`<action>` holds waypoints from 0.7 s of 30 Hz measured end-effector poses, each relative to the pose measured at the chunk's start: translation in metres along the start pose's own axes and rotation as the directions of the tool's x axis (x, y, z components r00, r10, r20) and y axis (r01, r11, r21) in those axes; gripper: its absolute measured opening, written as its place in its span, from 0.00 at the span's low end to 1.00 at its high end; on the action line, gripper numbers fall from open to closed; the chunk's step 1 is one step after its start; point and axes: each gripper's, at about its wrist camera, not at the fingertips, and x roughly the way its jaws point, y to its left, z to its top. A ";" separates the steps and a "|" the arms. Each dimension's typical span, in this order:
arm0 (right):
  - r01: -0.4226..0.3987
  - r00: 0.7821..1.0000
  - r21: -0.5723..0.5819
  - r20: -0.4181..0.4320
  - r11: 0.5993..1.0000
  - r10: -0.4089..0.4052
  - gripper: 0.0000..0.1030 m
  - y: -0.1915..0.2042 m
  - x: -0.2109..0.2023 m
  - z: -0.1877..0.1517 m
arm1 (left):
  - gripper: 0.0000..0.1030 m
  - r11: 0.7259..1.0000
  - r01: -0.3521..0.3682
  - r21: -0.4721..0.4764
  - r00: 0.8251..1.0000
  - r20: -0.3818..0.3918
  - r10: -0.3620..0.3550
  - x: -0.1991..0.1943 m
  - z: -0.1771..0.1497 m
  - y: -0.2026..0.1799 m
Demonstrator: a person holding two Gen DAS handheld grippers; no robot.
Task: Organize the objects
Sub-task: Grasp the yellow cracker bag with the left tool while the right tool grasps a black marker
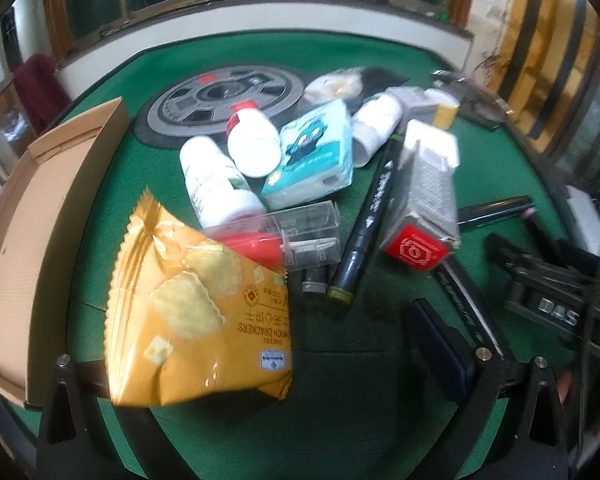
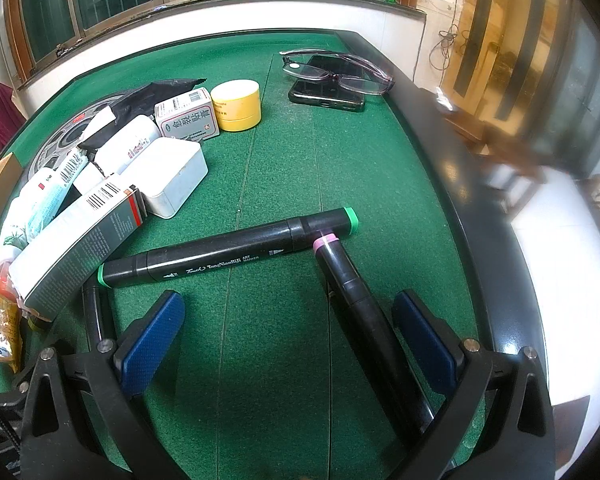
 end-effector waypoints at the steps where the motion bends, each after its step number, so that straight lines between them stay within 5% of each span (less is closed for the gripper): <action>1: -0.004 1.000 -0.008 0.000 1.000 0.004 1.00 0.000 0.000 0.000 | 0.98 1.000 -0.006 0.015 1.000 0.024 0.005 -0.004 -0.001 0.001; 4: -0.076 0.997 -0.103 -0.018 0.992 0.075 1.00 -0.003 0.002 -0.001 | 0.98 0.998 0.030 0.054 0.995 0.095 -0.035 -0.018 -0.003 0.006; 7: -0.163 0.986 -0.167 -0.061 0.972 0.155 1.00 -0.013 -0.001 0.002 | 0.98 0.988 0.149 0.032 0.978 0.141 -0.152 -0.037 -0.013 0.024; 10: -0.200 0.969 -0.310 0.080 0.929 0.235 0.96 -0.015 -0.030 -0.002 | 0.98 0.982 0.189 0.009 0.976 0.112 -0.188 -0.045 -0.017 0.039; 14: -0.315 0.894 -0.565 0.093 0.763 0.438 0.96 -0.017 -0.061 -0.002 | 0.98 0.982 0.187 -0.011 0.978 0.096 -0.186 -0.045 -0.018 0.046; 16: -0.325 0.888 -0.653 0.038 0.684 0.458 0.93 -0.005 -0.057 0.005 | 0.98 0.981 0.193 -0.020 0.978 0.080 -0.191 -0.044 -0.018 0.047; 18: -0.370 0.878 -0.686 -0.039 0.626 0.477 0.76 0.003 -0.051 0.004 | 0.98 0.981 0.189 -0.029 0.980 0.060 -0.187 -0.044 -0.021 0.048; 21: -0.364 0.896 -0.743 -0.116 0.562 0.428 0.65 0.019 -0.034 0.007 | 0.98 0.983 0.181 -0.036 0.983 0.042 -0.179 -0.045 -0.025 0.050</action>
